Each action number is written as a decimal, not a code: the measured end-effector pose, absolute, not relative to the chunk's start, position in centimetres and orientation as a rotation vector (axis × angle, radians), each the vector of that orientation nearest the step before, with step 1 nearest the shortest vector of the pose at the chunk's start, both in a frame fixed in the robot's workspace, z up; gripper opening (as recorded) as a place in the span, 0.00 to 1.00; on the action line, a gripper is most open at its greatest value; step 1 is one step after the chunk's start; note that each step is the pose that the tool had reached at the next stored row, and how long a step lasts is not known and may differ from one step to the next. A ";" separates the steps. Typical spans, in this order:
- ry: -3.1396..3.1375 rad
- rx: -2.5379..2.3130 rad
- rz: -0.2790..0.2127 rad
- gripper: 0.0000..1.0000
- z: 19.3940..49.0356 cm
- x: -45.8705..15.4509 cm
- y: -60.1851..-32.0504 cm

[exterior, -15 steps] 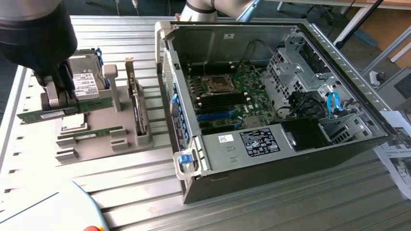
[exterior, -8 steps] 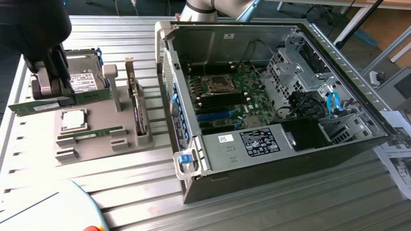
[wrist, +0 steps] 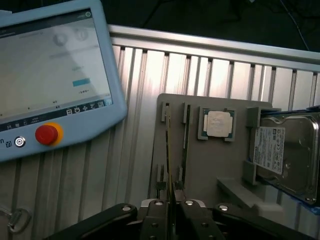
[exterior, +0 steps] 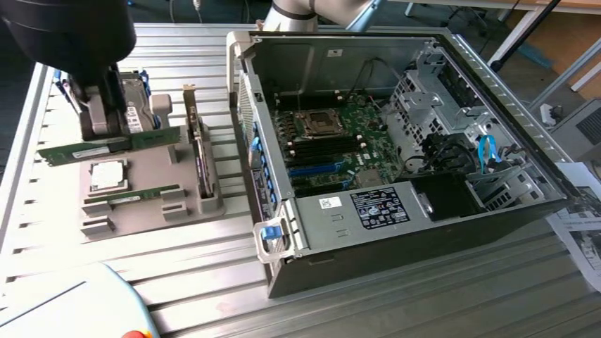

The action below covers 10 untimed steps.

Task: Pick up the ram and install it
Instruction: 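Pick up the ram and move it above insertion slot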

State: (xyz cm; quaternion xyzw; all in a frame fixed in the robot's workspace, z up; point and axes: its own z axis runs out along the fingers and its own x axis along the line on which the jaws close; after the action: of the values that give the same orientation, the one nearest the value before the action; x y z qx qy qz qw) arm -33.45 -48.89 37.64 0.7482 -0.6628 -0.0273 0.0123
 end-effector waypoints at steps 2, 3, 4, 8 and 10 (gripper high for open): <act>-2.065 2.331 -0.089 0.15 37.6 -32.5 -48.9; -2.064 2.330 -0.091 0.15 37.6 -31.9 -48.9; -2.062 2.328 -0.094 0.15 37.6 -31.2 -48.9; -2.058 2.323 -0.105 0.15 37.5 -28.9 -48.9; -2.055 2.320 -0.112 0.15 37.4 -27.5 -48.9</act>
State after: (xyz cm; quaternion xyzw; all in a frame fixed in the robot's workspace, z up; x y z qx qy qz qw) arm -27.47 -48.89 37.39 0.7479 -0.6625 -0.0361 0.0200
